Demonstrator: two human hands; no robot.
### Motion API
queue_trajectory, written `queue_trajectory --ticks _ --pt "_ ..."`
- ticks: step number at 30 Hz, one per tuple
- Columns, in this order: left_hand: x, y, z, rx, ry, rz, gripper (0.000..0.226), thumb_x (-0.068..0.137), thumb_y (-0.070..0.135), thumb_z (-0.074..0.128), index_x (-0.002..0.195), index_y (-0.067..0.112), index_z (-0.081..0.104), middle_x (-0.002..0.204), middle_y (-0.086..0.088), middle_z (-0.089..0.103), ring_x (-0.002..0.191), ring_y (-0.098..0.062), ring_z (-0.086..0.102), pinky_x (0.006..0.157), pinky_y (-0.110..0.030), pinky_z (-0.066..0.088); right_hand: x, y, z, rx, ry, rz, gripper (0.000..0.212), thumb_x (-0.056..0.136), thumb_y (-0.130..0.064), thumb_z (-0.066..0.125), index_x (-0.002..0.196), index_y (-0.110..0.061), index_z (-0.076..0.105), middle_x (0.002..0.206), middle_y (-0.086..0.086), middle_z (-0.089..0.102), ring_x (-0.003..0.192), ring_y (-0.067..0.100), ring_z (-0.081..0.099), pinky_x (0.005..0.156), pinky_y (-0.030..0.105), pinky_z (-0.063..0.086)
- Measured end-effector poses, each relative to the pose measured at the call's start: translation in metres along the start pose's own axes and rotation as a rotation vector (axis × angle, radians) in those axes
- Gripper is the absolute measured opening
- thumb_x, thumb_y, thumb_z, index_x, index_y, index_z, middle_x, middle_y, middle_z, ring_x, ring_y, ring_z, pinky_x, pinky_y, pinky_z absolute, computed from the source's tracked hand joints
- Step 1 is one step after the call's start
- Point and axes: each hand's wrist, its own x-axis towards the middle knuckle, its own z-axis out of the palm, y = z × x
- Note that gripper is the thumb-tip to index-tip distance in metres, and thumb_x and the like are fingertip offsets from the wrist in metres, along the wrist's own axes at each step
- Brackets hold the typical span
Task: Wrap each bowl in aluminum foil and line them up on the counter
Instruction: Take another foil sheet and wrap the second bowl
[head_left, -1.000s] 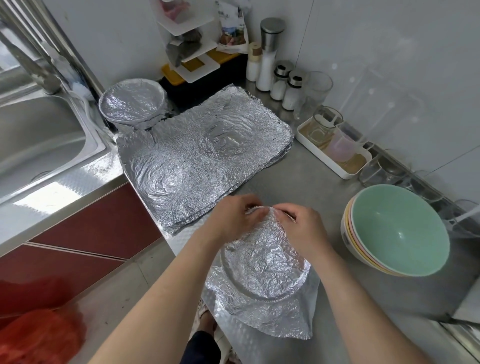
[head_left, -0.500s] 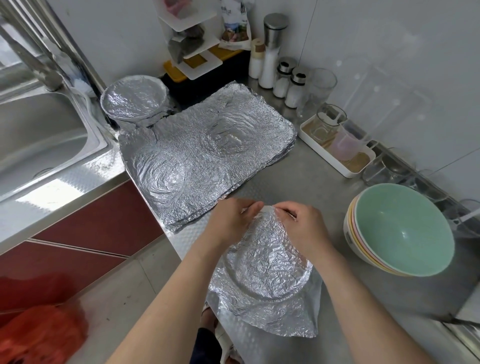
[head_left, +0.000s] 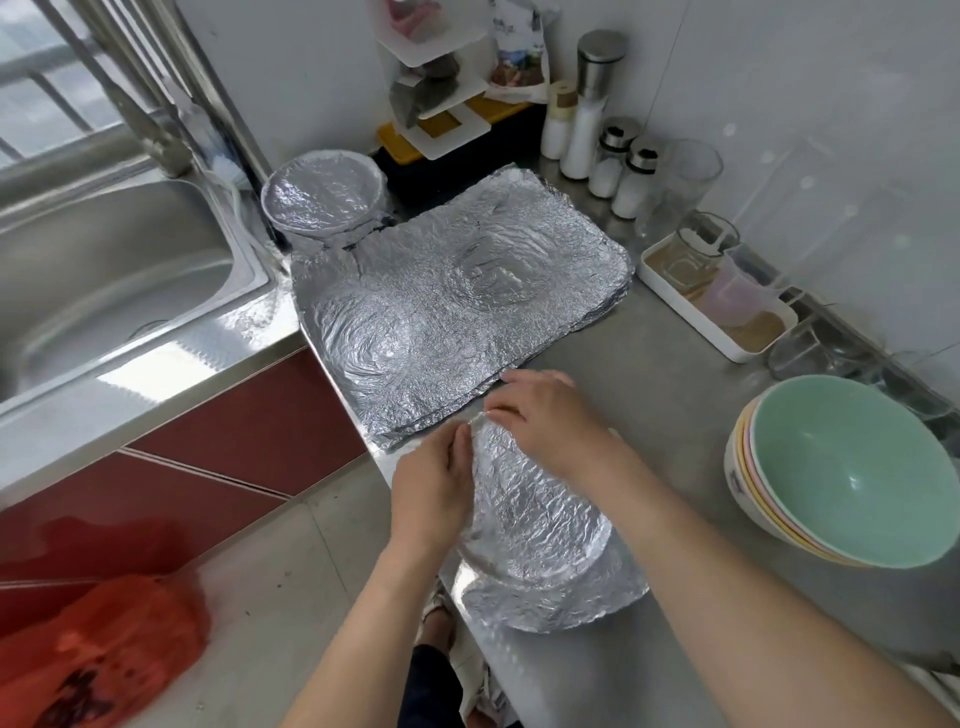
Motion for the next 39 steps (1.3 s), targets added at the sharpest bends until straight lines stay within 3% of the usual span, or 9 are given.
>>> queue_trajectory --ticks 3,6,9,12,17,23,28,32,39 --pt "-0.023 -0.002 -0.005 0.023 0.1 -0.131 0.03 0.103 0.026 0.038 0.126 0.029 0.056 0.073 0.005 0.063 0.07 -0.024 0.06 0.062 -0.032 0.032 0.01 -0.025 0.009 -0.166 -0.092 -0.087 0.021 0.099 -0.031 0.049 0.111 -0.029 0.066 0.134 -0.013 0.054 0.143 0.01 0.022 0.113 0.047 0.006" --pt "-0.045 -0.003 -0.004 0.012 0.07 -0.175 0.037 0.101 0.02 0.037 0.136 0.026 0.045 0.066 0.008 0.059 0.062 -0.021 0.055 0.063 -0.033 0.034 0.004 -0.035 0.012 -0.249 -0.07 -0.07 0.034 0.099 -0.024 0.049 0.131 -0.034 0.053 0.154 -0.01 0.032 0.146 0.01 0.009 0.115 0.052 0.0" --pt "-0.055 -0.001 -0.007 0.01 0.001 -0.215 0.036 0.102 0.024 0.036 0.138 0.026 0.039 0.079 0.005 0.064 0.071 -0.025 0.058 0.066 -0.034 0.036 -0.021 -0.028 0.006 -0.078 0.185 0.109 0.04 0.099 -0.017 0.045 0.138 -0.025 0.048 0.152 -0.005 0.036 0.145 0.014 0.02 0.117 0.045 0.009" --pt "-0.048 0.004 -0.012 0.048 0.017 -0.247 0.043 0.101 0.035 0.039 0.143 0.023 0.038 0.119 -0.002 0.063 0.111 -0.026 0.059 0.084 -0.034 0.04 -0.054 -0.006 0.004 0.054 0.415 0.31 0.038 0.097 -0.012 0.046 0.134 -0.01 0.053 0.141 0.008 0.051 0.135 0.026 0.041 0.113 0.043 0.029" --pt "-0.019 0.002 -0.007 -0.121 -0.005 -0.128 0.044 0.104 0.029 0.04 0.146 0.016 0.042 0.147 0.0 0.046 0.136 -0.016 0.041 0.105 -0.026 0.031 -0.083 0.006 0.018 0.084 0.471 0.428 0.032 0.094 -0.005 0.052 0.125 -0.001 0.059 0.129 0.012 0.06 0.122 0.028 0.054 0.102 0.031 0.037" --pt "-0.011 0.009 0.005 -0.374 -0.015 -0.225 0.041 0.106 0.024 0.035 0.146 0.015 0.042 0.144 0.002 0.048 0.129 -0.004 0.04 0.095 -0.004 0.026 -0.081 0.003 0.022 0.123 0.531 0.507 0.029 0.096 -0.007 0.049 0.122 -0.007 0.062 0.119 0.007 0.067 0.107 0.03 0.061 0.083 0.032 0.042" --pt "-0.029 0.012 0.017 -0.446 0.119 -0.326 0.042 0.106 0.027 0.035 0.145 0.017 0.044 0.141 -0.004 0.053 0.131 -0.02 0.047 0.112 -0.031 0.034 -0.07 0.003 0.02 0.146 0.508 0.533 0.031 0.097 -0.009 0.047 0.124 -0.01 0.061 0.114 0.011 0.069 0.104 0.033 0.062 0.083 0.036 0.045" --pt "-0.046 0.015 0.016 -0.438 0.17 -0.332 0.042 0.105 0.023 0.037 0.146 0.015 0.042 0.142 0.009 0.046 0.128 0.002 0.037 0.094 0.005 0.024 -0.062 0.009 0.014 0.145 0.436 0.481 0.025 0.096 -0.009 0.048 0.114 -0.011 0.065 0.104 0.007 0.071 0.095 0.03 0.063 0.074 0.031 0.044" --pt "-0.013 0.009 0.005 -0.179 0.159 -0.168 0.034 0.098 0.022 0.055 0.131 0.016 0.059 0.113 0.005 0.061 0.103 -0.012 0.058 0.086 -0.026 0.043 -0.021 0.0 -0.013 0.096 0.169 0.244 0.026 0.096 -0.018 0.05 0.117 -0.012 0.066 0.116 0.002 0.066 0.107 0.021 0.057 0.094 0.033 0.046"
